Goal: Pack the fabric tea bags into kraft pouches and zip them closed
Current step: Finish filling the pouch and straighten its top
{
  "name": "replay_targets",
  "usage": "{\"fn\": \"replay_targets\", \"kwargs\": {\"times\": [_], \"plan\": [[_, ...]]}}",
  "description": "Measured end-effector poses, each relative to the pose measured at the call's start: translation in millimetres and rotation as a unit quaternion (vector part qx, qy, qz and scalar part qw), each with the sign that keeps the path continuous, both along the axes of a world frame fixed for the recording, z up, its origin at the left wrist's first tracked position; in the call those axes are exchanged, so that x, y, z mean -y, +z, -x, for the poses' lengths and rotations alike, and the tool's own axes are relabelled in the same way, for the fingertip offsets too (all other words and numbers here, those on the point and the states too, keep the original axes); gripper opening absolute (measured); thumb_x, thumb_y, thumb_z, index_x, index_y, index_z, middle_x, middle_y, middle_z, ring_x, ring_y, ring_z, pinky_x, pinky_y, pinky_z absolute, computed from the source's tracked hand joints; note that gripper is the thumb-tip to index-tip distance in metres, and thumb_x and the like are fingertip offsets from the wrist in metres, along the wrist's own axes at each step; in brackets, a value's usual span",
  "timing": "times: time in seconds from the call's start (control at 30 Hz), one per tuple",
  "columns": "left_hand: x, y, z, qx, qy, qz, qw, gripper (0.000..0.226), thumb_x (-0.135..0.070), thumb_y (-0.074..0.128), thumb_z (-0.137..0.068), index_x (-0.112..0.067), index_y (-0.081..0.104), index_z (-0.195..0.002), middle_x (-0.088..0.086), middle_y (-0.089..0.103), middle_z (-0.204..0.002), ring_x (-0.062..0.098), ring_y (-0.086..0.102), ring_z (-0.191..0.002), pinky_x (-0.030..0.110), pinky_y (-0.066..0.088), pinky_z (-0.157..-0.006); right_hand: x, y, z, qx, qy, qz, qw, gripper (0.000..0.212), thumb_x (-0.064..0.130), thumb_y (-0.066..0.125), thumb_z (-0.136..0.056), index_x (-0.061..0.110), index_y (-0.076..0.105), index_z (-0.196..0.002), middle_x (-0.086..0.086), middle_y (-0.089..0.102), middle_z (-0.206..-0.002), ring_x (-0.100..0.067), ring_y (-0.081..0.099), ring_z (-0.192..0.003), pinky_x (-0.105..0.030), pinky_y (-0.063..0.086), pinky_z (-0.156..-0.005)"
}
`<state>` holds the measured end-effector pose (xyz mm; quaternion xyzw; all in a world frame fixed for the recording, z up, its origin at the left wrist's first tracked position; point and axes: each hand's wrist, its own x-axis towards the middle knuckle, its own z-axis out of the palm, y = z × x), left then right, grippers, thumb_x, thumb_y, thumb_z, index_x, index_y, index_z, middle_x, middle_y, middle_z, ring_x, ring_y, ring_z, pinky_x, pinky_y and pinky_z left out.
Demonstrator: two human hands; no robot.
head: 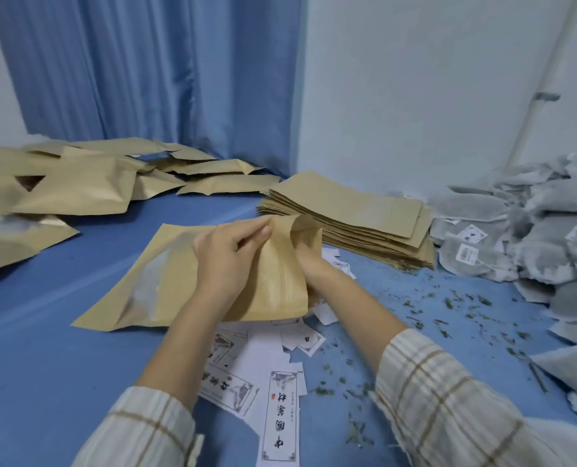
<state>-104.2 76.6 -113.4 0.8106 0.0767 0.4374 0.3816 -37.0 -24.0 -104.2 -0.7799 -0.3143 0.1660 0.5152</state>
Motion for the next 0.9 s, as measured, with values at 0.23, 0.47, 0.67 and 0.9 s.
{"fn": "replay_targets", "kwargs": {"times": [0.23,0.47,0.67,0.9], "plan": [[0,-17,-11,-0.023,0.046,-0.031,0.998,0.019,-0.025,0.061,-0.089,-0.033,0.071,-0.103,-0.024,0.062,-0.094,0.006,0.053,-0.102,0.027,0.017,-0.090,81,-13,-39,0.187,-0.102,0.079,0.974,0.017,0.021,0.058,-0.089,0.028,0.073,-0.093,0.012,0.070,-0.094,-0.005,0.063,-0.086,-0.015,0.045,-0.069],[4,-17,-12,-0.044,0.030,-0.046,0.998,0.021,-0.030,0.057,-0.091,-0.035,0.069,-0.107,-0.015,0.068,-0.107,0.009,0.053,-0.110,0.024,0.014,-0.085,131,-48,-46,0.255,0.052,0.327,0.909,0.057,0.044,0.058,-0.087,0.031,0.039,-0.140,0.013,0.040,-0.141,-0.011,0.030,-0.129,-0.025,0.023,-0.106],[6,-13,-8,-0.060,0.015,-0.045,0.997,0.022,-0.031,0.056,-0.092,-0.038,0.067,-0.109,-0.021,0.065,-0.104,0.008,0.051,-0.110,0.025,0.016,-0.090,126,-58,-46,0.331,-0.011,0.224,0.917,0.035,0.038,0.066,-0.082,0.024,0.066,-0.114,0.013,0.056,-0.095,0.002,0.042,-0.096,-0.019,0.033,-0.084],[10,-7,-5,-0.061,-0.008,-0.035,0.997,0.022,-0.030,0.058,-0.091,-0.044,0.065,-0.107,-0.027,0.059,-0.090,0.011,0.054,-0.099,0.046,0.028,-0.104,150,-27,-43,0.026,-0.174,-0.109,0.978,0.008,0.015,0.070,-0.081,0.022,0.075,-0.080,0.004,0.071,-0.072,-0.010,0.062,-0.056,-0.020,0.052,-0.050]]}}
